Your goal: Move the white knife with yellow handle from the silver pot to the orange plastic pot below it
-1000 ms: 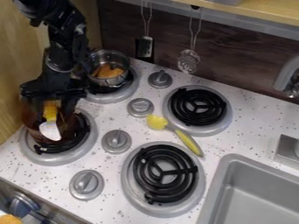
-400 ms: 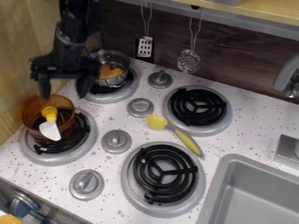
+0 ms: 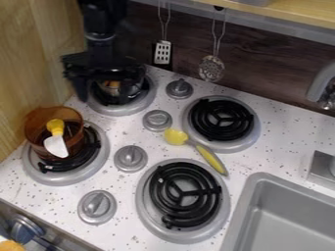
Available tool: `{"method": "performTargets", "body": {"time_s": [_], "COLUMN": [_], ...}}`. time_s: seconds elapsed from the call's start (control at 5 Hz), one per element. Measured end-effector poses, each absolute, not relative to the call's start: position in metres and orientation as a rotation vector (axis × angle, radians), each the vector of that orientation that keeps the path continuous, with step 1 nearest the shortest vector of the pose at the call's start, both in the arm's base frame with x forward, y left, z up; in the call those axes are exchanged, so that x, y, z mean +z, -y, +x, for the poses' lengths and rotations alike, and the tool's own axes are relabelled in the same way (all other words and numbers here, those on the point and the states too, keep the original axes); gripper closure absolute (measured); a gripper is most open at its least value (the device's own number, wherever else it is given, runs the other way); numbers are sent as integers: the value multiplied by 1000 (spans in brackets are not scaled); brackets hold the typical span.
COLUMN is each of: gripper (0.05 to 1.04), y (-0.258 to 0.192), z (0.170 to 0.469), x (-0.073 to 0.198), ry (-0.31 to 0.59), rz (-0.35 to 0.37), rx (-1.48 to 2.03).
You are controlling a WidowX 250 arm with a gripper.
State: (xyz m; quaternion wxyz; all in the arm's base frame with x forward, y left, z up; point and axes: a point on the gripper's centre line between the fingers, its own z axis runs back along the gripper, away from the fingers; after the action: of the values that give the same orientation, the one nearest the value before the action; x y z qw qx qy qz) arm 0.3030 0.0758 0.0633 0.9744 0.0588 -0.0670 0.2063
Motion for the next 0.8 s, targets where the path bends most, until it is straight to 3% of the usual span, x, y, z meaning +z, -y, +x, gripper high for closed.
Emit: {"method": "performTargets", "body": {"time_s": [0.2, 0.8], "gripper": [84, 83], "y": [-59, -26], "z": [308, 301], "x": [64, 46], "ry": [146, 146], "rz": [180, 137], "rx": [216, 81]}}
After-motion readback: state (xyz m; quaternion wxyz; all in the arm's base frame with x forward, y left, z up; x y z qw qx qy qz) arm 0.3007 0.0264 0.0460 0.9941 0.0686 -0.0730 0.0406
